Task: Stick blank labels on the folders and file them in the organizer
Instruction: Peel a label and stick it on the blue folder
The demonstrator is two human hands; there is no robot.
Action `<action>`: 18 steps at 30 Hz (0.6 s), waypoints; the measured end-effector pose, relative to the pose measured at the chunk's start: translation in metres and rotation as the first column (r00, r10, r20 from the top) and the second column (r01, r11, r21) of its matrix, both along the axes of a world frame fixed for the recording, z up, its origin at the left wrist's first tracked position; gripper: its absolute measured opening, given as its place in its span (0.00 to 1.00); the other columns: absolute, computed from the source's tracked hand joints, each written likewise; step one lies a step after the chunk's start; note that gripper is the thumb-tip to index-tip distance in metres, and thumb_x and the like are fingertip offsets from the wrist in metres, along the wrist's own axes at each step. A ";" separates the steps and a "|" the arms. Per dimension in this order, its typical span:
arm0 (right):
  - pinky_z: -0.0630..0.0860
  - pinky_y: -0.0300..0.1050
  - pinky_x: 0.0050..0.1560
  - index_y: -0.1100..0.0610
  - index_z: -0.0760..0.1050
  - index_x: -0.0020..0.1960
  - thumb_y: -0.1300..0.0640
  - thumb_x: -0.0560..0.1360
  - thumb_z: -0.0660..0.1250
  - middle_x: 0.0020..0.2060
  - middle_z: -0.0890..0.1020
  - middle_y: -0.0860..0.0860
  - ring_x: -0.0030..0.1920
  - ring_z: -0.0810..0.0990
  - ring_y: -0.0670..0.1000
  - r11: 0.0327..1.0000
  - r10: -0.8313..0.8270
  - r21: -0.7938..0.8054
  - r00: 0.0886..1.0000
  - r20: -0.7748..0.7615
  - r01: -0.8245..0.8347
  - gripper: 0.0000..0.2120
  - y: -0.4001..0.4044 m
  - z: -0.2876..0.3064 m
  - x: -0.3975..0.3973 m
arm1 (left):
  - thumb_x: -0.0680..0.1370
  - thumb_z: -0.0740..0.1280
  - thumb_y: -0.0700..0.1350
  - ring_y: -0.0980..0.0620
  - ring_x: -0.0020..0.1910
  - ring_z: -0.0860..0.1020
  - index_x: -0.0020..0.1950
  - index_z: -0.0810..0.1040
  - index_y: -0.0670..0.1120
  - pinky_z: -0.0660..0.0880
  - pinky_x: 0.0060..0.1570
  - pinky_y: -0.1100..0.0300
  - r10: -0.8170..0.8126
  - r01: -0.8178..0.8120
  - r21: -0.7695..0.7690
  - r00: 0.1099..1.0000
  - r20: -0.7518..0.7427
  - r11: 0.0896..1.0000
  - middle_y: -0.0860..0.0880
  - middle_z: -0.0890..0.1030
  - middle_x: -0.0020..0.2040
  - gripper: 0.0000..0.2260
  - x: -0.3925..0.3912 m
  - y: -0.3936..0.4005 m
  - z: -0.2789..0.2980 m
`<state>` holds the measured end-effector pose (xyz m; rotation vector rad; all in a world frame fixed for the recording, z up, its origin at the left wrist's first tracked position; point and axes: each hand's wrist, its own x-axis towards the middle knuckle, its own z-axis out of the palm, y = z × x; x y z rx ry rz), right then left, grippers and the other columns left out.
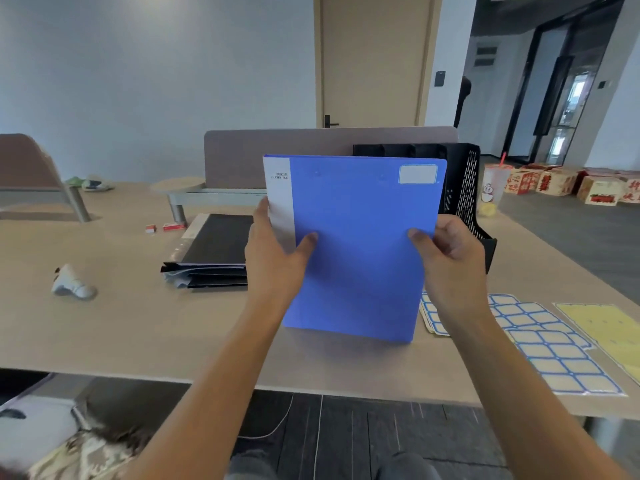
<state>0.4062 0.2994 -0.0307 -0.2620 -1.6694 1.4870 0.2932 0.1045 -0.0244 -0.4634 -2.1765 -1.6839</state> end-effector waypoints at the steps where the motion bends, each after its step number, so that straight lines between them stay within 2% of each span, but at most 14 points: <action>1: 0.79 0.50 0.48 0.56 0.79 0.53 0.61 0.82 0.70 0.46 0.87 0.55 0.44 0.84 0.53 1.000 -0.007 0.004 1.000 0.010 0.007 0.02 -0.001 -0.002 0.000 | 0.70 0.75 0.56 0.50 0.65 0.78 0.77 0.60 0.58 0.76 0.63 0.45 -0.009 0.009 -0.002 1.000 0.004 1.000 0.55 0.78 0.67 0.39 0.000 -0.001 -0.003; 5: 0.76 0.48 0.45 0.56 0.78 0.52 0.60 0.81 0.71 0.44 0.85 0.55 0.40 0.79 0.49 0.998 -0.032 0.049 0.993 0.116 0.027 0.02 -0.002 -0.022 0.000 | 0.73 0.76 0.51 0.53 0.60 0.79 0.75 0.64 0.56 0.78 0.58 0.51 -0.052 0.053 -0.014 0.997 0.062 0.998 0.57 0.80 0.63 0.34 0.002 -0.005 -0.017; 7: 0.76 0.43 0.43 0.54 0.78 0.53 0.59 0.82 0.70 0.45 0.85 0.49 0.41 0.81 0.46 0.998 -0.053 0.052 0.987 0.154 0.046 0.02 -0.005 -0.032 0.003 | 0.71 0.75 0.54 0.52 0.60 0.79 0.74 0.64 0.57 0.78 0.58 0.48 -0.054 0.058 -0.042 0.994 0.095 0.997 0.57 0.80 0.63 0.34 0.003 -0.006 -0.025; 9: 0.73 0.34 0.40 0.54 0.78 0.54 0.60 0.82 0.69 0.44 0.84 0.44 0.40 0.80 0.36 0.996 -0.072 0.071 0.980 0.187 0.060 0.02 -0.010 -0.041 0.006 | 0.68 0.74 0.58 0.52 0.61 0.79 0.74 0.64 0.58 0.78 0.58 0.45 -0.048 0.054 -0.063 0.995 0.092 0.997 0.56 0.78 0.64 0.37 0.002 -0.006 -0.031; 11: 0.71 0.32 0.38 0.54 0.77 0.54 0.59 0.83 0.68 0.44 0.83 0.42 0.40 0.79 0.34 0.988 -0.111 0.130 0.966 0.235 0.082 0.02 -0.014 -0.048 0.009 | 0.68 0.74 0.58 0.51 0.62 0.78 0.76 0.63 0.56 0.78 0.59 0.45 -0.038 0.045 -0.085 0.995 0.089 0.995 0.55 0.77 0.67 0.39 0.000 -0.004 -0.031; 14: 0.73 0.40 0.42 0.49 0.77 0.57 0.57 0.83 0.67 0.49 0.85 0.42 0.48 0.82 0.40 0.976 -0.161 0.184 0.952 0.259 0.115 0.05 -0.017 -0.050 0.012 | 0.72 0.76 0.52 0.48 0.61 0.77 0.77 0.62 0.54 0.76 0.56 0.50 -0.036 0.043 -0.087 0.996 0.078 0.995 0.52 0.76 0.67 0.37 -0.001 0.001 -0.026; 18: 0.73 0.47 0.39 0.49 0.74 0.57 0.59 0.85 0.64 0.43 0.83 0.47 0.43 0.79 0.57 0.957 -0.172 0.273 0.948 0.269 0.097 0.05 -0.008 -0.038 0.021 | 0.73 0.75 0.50 0.50 0.58 0.76 0.77 0.63 0.52 0.72 0.52 0.55 -0.044 0.049 -0.096 0.998 0.050 0.994 0.51 0.76 0.64 0.36 -0.012 0.020 -0.019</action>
